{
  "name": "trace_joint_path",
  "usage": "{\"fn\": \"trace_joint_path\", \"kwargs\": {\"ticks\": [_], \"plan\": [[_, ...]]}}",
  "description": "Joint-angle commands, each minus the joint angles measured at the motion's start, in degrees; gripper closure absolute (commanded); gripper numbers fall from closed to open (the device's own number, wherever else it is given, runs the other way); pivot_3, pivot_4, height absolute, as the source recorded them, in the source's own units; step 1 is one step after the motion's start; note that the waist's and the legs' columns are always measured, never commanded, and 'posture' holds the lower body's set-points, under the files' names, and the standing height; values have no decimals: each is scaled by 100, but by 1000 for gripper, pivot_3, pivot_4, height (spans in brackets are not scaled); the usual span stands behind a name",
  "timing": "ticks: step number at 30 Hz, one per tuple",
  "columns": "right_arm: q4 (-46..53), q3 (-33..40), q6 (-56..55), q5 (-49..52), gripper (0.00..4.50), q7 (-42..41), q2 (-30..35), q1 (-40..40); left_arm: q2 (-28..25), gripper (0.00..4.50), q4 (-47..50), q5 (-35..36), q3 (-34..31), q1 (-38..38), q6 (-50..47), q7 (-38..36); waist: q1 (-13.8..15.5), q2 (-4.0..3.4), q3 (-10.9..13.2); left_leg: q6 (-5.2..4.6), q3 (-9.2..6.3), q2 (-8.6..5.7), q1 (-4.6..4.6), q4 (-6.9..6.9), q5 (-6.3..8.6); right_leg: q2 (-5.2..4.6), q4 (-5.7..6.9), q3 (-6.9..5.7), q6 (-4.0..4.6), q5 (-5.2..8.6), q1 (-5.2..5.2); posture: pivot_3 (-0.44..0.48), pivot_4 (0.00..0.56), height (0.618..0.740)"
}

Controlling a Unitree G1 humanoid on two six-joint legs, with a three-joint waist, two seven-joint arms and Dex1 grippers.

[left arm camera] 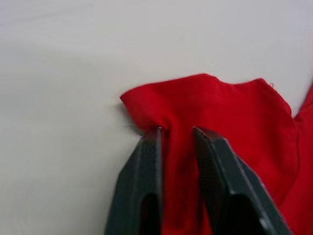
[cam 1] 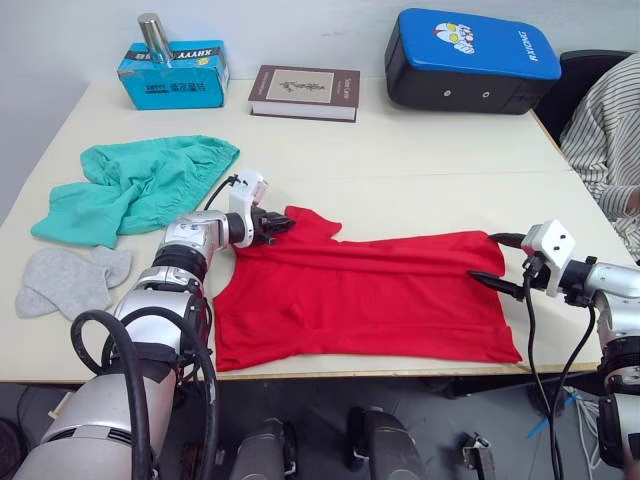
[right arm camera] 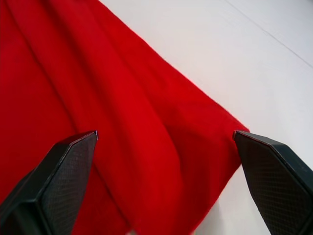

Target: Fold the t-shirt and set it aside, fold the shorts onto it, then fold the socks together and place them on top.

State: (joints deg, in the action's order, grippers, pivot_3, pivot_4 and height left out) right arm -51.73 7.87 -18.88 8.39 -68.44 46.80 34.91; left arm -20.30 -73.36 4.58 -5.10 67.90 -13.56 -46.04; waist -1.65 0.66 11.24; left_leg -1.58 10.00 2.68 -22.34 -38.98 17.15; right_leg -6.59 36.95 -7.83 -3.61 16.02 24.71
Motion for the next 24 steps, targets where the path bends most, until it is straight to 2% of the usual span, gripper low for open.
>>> {"fn": "trace_joint_path", "kwargs": {"ticks": [1, 6, 10, 15, 21, 24], "plan": [[-13, 78, -129, 22, 0, 2, 169, 116, -1, 4465, 77, 166, -252, 4, 391, -114, -1, 0, 0, 0, 0, 0, 0, 0, 0, 0, -1, 0, 0, 0, 0, 0, 150, 740], [22, 80, -140, 46, 0, -10, 157, 78, -66, 4465, 366, 406, -499, -264, 1179, -998, -3, 0, 0, 1, 1, 1, 0, 0, 1, 1, -1, -1, 0, 0, 0, 0, 150, 740], [82, 127, -144, 93, 0, 1, 172, -50, -241, 4465, 647, 381, -437, -597, 1660, -1571, -4, 0, 0, 2, 1, 1, 0, 0, 1, 2, 0, -1, 0, 0, 0, 0, 150, 740], [299, 224, -114, 194, 0, 18, 208, -357, -449, 4465, 1501, 283, -184, -1294, 3391, -2436, -2, 0, 0, 3, 1, 2, 1, -1, 2, 0, -2, 0, 0, 0, -1, 0, 150, 740], [724, 376, 57, 339, 0, 118, 219, -890, -673, 4465, 2496, 342, 200, -2215, 4927, -3196, 6, -1, 0, -1, -1, 1, 4, -7, 8, -8, -10, 2, 1, 0, -3, 0, 150, 740], [894, 413, 144, 390, 0, 173, 219, -1059, -733, 4465, 2674, 344, 364, -2468, 5478, -3351, 4, -2, -1, 1, -1, 3, 9, -8, 16, -8, -13, 4, 6, 3, -7, 0, 150, 740]]}}
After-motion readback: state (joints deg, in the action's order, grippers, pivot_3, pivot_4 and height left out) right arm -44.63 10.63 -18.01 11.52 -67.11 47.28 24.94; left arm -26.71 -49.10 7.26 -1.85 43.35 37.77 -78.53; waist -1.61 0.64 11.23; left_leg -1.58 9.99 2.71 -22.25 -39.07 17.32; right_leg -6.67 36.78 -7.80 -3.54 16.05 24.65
